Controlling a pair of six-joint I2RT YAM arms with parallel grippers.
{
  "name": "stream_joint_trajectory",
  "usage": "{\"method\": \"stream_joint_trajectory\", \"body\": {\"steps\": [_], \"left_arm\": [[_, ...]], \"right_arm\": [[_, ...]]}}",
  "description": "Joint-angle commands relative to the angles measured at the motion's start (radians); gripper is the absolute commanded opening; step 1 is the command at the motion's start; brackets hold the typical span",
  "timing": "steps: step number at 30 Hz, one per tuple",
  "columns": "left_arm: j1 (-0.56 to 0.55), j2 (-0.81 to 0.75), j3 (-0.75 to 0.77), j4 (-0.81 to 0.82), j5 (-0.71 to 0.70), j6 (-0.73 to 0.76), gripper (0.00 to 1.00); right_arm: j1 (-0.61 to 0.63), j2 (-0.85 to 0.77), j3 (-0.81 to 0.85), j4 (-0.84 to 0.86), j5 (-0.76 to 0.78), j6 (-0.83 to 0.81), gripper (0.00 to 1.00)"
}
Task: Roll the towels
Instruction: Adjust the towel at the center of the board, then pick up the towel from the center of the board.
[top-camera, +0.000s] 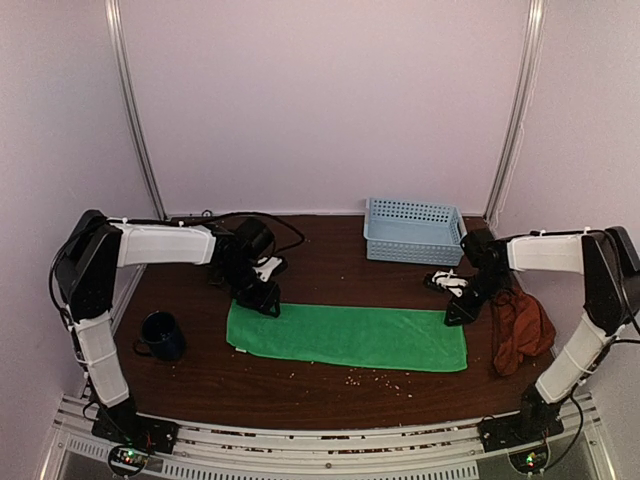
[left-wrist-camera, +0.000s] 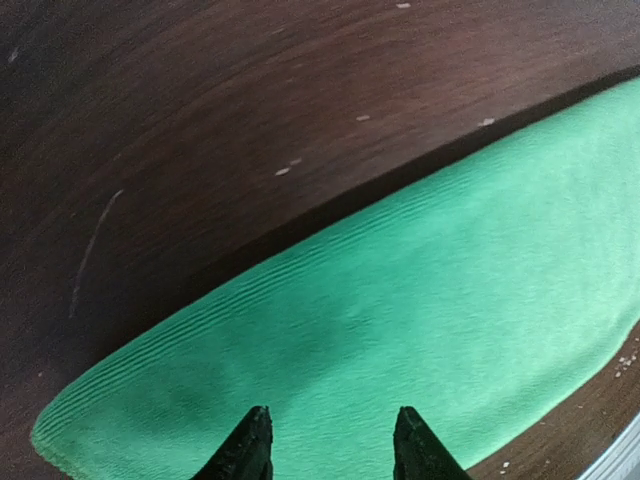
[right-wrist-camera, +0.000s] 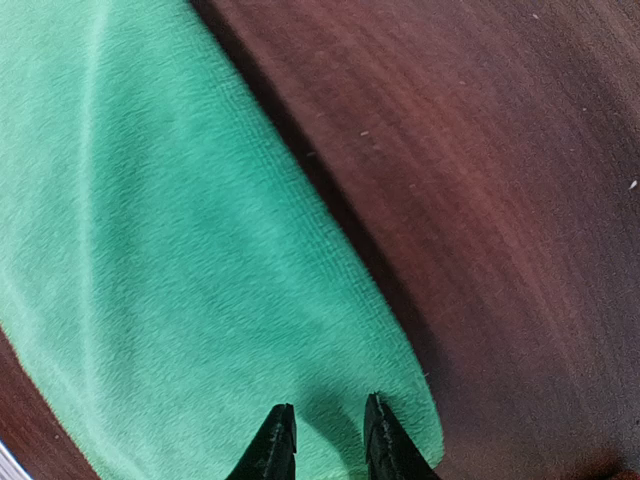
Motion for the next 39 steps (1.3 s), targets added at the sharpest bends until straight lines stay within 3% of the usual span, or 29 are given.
{"method": "stream_joint_trajectory", "body": {"steps": [1, 8, 15, 22, 25, 31, 39], "left_arm": [[0.048, -0.01, -0.026, 0.001, -0.09, -0.024, 0.45], [0.082, 0.12, 0.059, 0.048, -0.174, -0.047, 0.45], [0.098, 0.157, 0.069, 0.078, -0.247, -0.086, 0.46], [0.093, -0.035, -0.004, 0.115, -0.183, -0.074, 0.46], [0.094, -0.135, -0.054, 0.096, -0.198, -0.077, 0.52], [0.099, -0.135, -0.121, -0.02, -0.291, -0.092, 0.57], [0.118, -0.163, -0.24, 0.039, -0.264, -0.122, 0.62]], "right_arm": [[-0.014, 0.089, 0.058, 0.072, 0.107, 0.091, 0.26], [-0.017, 0.225, 0.142, 0.157, 0.212, 0.181, 0.26], [-0.019, 0.226, 0.146, 0.191, 0.217, 0.211, 0.27], [-0.025, 0.01, 0.129, 0.068, 0.133, 0.267, 0.34], [-0.047, -0.047, 0.113, 0.014, 0.127, 0.28, 0.4], [-0.089, -0.001, 0.1, -0.132, 0.035, 0.235, 0.51], [-0.091, 0.093, 0.108, -0.101, -0.014, 0.259, 0.56]]}}
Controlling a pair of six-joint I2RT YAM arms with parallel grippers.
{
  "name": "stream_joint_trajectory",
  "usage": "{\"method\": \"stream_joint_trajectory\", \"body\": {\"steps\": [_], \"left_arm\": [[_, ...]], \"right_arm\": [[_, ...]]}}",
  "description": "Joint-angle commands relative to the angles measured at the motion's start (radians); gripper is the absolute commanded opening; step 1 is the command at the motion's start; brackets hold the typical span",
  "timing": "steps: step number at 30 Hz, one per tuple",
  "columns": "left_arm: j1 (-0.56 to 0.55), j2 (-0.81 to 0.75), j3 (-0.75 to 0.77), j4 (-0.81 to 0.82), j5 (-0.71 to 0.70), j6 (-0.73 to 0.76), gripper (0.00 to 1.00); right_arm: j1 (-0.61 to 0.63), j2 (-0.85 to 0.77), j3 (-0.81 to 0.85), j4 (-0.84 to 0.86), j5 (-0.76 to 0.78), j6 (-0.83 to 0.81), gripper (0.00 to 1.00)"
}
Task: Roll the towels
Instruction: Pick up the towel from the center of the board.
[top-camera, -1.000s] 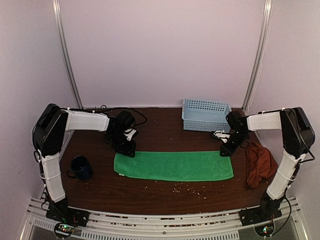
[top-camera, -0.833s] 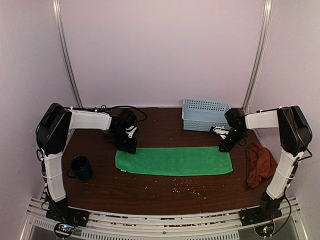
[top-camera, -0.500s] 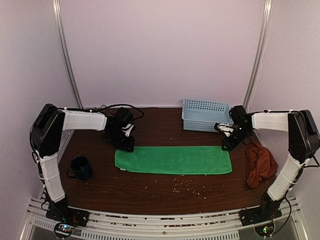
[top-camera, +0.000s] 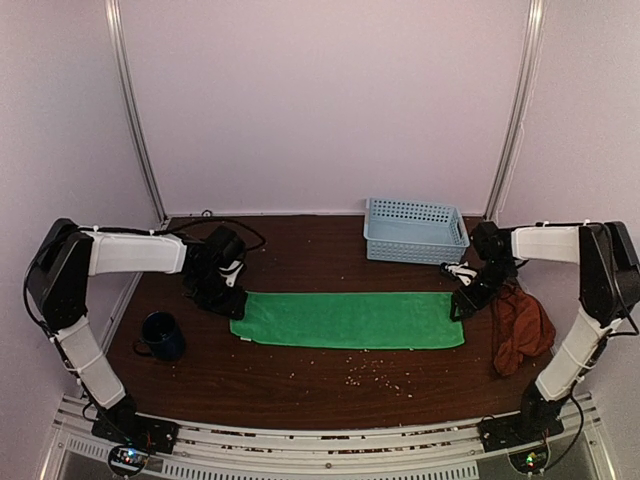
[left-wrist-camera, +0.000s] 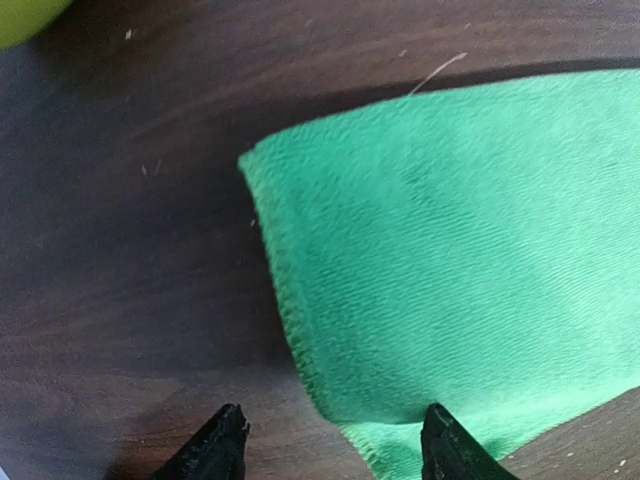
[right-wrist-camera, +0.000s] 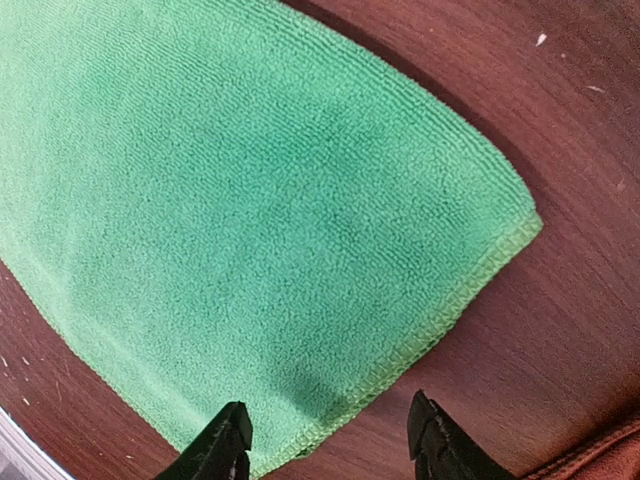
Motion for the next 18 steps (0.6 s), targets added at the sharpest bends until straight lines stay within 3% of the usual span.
{"method": "stream_joint_trajectory", "body": {"steps": [1, 14, 18], "left_arm": [[0.017, 0.008, -0.029, 0.03, 0.004, -0.017, 0.62], [0.04, 0.046, -0.075, 0.062, 0.036, -0.002, 0.56], [0.04, 0.05, -0.085, 0.086, 0.083, 0.002, 0.54]], "right_arm": [[-0.001, 0.043, 0.015, 0.005, -0.034, 0.025, 0.56], [-0.02, 0.141, 0.044, 0.057, 0.01, 0.072, 0.55], [-0.027, 0.157, 0.051, 0.066, -0.015, 0.069, 0.46]]}}
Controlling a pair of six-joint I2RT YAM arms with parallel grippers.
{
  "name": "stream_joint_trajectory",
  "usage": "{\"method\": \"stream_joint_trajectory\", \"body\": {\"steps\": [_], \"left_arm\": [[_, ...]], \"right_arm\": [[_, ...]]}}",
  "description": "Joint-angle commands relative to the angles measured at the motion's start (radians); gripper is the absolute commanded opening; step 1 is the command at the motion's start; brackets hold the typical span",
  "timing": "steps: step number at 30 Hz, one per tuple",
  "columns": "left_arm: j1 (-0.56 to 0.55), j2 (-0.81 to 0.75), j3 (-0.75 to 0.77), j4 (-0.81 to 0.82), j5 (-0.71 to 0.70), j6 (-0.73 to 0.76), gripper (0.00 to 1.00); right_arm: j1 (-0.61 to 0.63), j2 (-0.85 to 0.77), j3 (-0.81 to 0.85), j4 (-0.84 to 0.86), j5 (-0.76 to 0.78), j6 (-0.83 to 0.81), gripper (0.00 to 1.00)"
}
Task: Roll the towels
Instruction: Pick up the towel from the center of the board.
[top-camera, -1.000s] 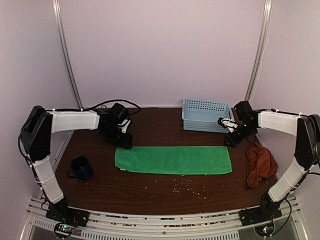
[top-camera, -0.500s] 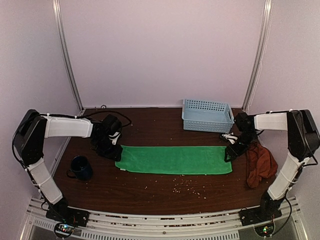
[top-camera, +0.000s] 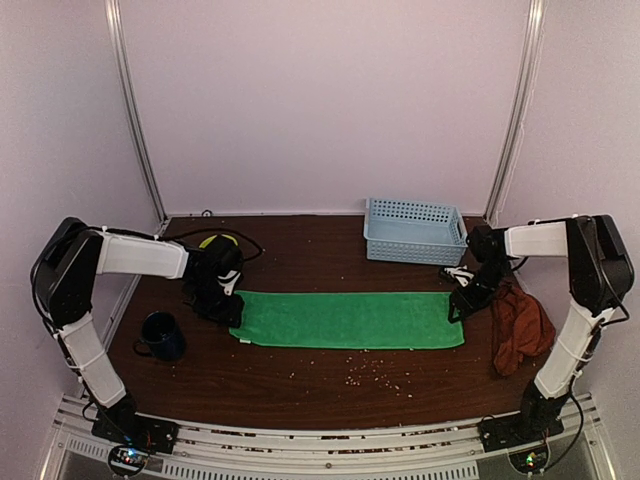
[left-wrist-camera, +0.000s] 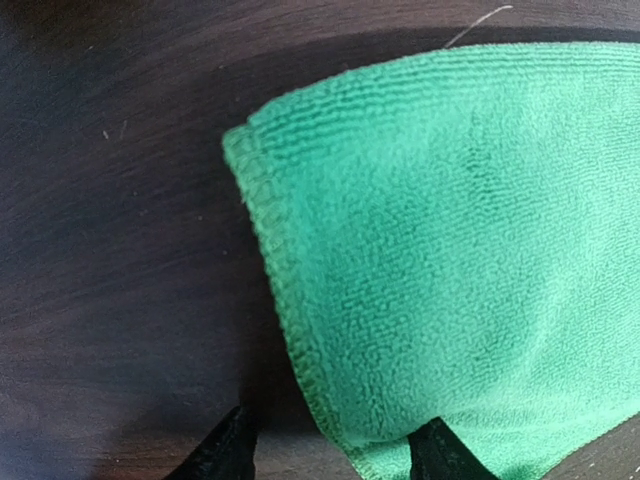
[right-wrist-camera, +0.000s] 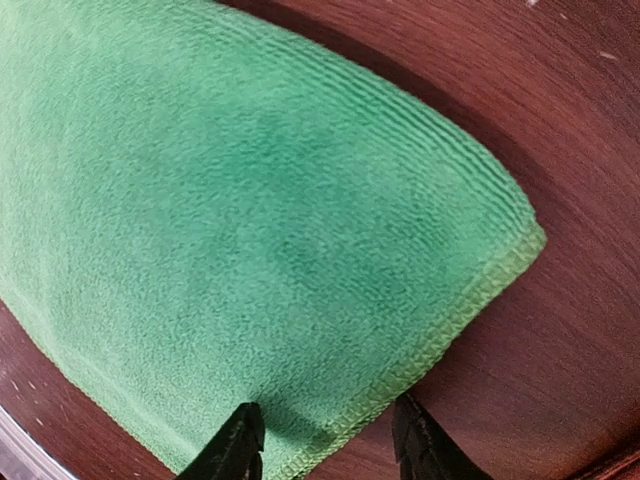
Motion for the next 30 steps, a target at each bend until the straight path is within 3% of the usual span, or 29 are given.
{"method": "stream_joint_trajectory", "body": {"steps": [1, 15, 21, 30], "left_arm": [[0.01, 0.015, -0.027, 0.044, 0.047, 0.004, 0.53], [0.008, -0.058, -0.081, 0.104, 0.16, 0.001, 0.47], [-0.009, -0.108, -0.08, 0.129, 0.213, 0.004, 0.46], [-0.009, -0.124, -0.023, 0.036, 0.134, -0.005, 0.48]], "right_arm": [[-0.014, 0.058, 0.01, 0.079, -0.003, 0.003, 0.42], [-0.089, -0.018, 0.063, 0.056, -0.184, -0.025, 0.04], [-0.127, -0.093, 0.097, -0.011, -0.221, -0.037, 0.0], [-0.164, -0.103, 0.102, -0.044, -0.184, -0.043, 0.0]]}}
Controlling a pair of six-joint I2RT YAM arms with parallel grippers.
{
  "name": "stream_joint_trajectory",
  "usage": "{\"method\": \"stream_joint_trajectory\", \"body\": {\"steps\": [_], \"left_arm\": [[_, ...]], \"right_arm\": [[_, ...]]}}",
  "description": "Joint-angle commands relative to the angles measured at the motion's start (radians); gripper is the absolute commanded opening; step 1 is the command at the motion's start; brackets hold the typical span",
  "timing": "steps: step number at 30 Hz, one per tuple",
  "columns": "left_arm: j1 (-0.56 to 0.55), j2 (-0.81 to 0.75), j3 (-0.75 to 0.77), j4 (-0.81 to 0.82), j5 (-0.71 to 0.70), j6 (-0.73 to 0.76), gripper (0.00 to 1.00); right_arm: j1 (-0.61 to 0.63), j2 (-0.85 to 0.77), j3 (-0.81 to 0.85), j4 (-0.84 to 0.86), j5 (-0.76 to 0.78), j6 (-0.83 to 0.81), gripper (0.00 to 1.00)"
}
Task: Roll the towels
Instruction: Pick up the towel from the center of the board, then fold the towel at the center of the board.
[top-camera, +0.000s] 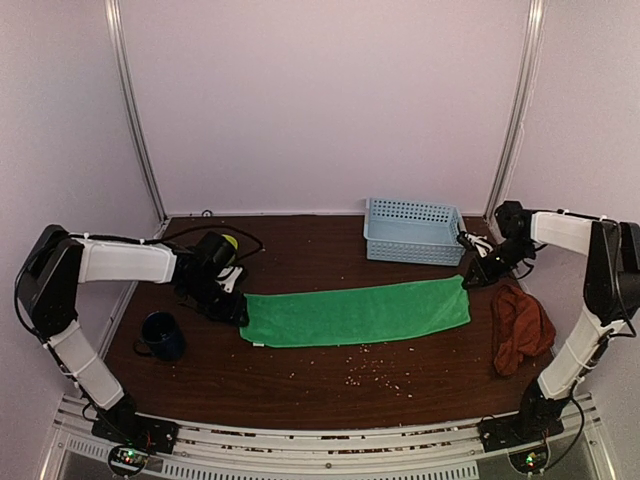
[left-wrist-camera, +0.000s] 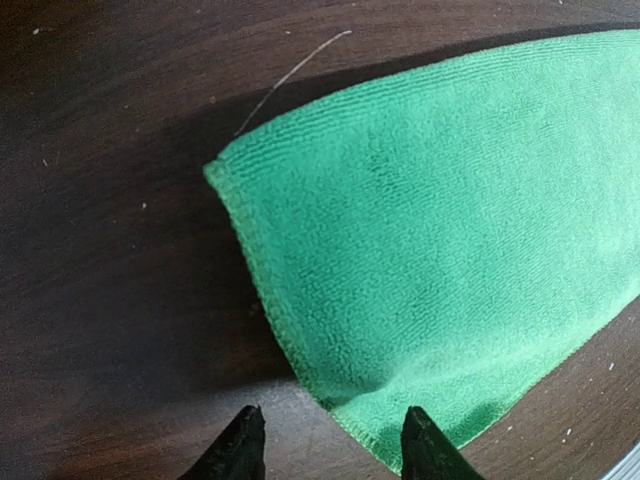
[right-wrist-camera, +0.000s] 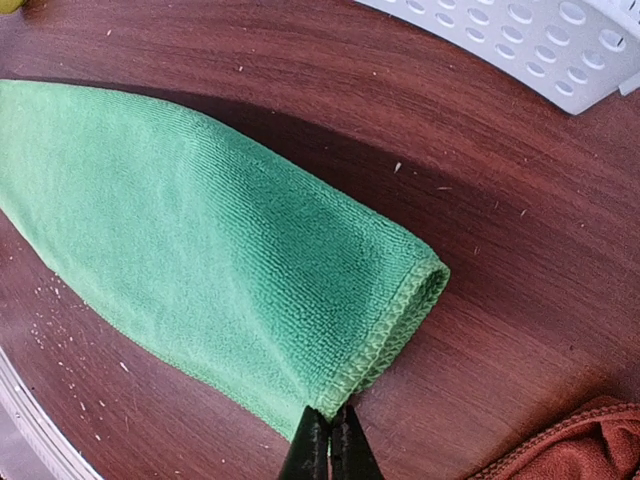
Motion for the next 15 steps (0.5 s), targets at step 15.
{"method": "stream_joint_trajectory", "body": {"steps": [15], "left_arm": [[0.027, 0.063, 0.038, -0.085, -0.135, -0.056, 0.47]], "right_arm": [[0.061, -0.067, 0.143, -0.186, -0.229, -0.057, 0.0]]}}
